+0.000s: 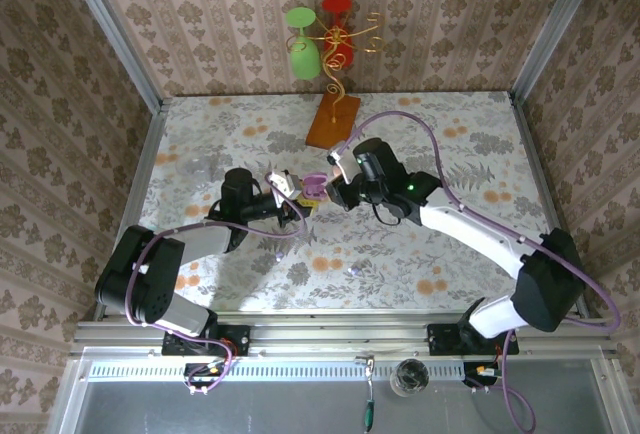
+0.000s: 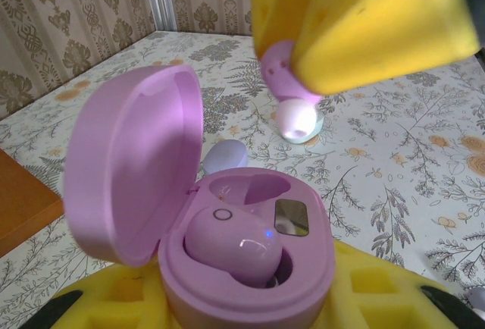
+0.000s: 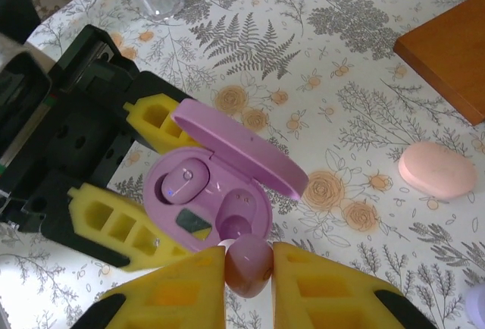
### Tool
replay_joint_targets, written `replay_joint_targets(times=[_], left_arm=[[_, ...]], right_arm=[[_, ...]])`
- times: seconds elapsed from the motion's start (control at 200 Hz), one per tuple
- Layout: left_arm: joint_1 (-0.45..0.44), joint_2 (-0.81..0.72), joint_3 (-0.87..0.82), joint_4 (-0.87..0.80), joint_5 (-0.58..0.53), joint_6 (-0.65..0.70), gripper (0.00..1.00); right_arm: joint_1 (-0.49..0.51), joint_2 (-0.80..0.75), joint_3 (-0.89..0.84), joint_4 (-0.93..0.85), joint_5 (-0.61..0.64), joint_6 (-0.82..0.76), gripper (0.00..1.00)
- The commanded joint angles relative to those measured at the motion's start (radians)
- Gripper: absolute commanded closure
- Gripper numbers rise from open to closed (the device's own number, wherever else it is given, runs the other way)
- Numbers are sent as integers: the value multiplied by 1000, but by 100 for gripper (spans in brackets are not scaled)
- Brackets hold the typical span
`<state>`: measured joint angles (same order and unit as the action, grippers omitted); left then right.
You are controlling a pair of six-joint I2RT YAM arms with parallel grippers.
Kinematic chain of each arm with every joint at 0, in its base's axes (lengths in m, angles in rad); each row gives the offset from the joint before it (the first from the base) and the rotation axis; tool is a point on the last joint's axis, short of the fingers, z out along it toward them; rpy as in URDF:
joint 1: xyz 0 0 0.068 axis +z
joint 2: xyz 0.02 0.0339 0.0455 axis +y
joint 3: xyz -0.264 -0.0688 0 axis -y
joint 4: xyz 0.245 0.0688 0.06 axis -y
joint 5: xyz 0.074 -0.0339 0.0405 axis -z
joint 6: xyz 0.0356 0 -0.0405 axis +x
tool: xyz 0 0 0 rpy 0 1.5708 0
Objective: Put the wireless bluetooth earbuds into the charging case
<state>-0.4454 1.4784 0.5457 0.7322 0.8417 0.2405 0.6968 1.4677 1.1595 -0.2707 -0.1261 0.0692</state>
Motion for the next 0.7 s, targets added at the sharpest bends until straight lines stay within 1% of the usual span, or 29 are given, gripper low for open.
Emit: replay_joint_targets(times=[0.0,0.165,0.175,0.195,0.385,0.695], left_arm=[[-4,13,26,1,27,22,66],[-4,19,26,7,28,22,66],[-26,19,26,7,28,22,66],[-34,19,26,9,29,22,66],[-35,15,26,8,29,24,66],[-33,17,33,-8,12,33,66]], right_arm=[[10,41,44,-20,13,-34,79],[10,72,58,-22,6,-37,79],[10,73,59,-23,8,-37,79],[10,79,60,-27,9,-38,79],[12,108,76,-58,20,-51,79],[22,88,89,-118,31,-76,79]])
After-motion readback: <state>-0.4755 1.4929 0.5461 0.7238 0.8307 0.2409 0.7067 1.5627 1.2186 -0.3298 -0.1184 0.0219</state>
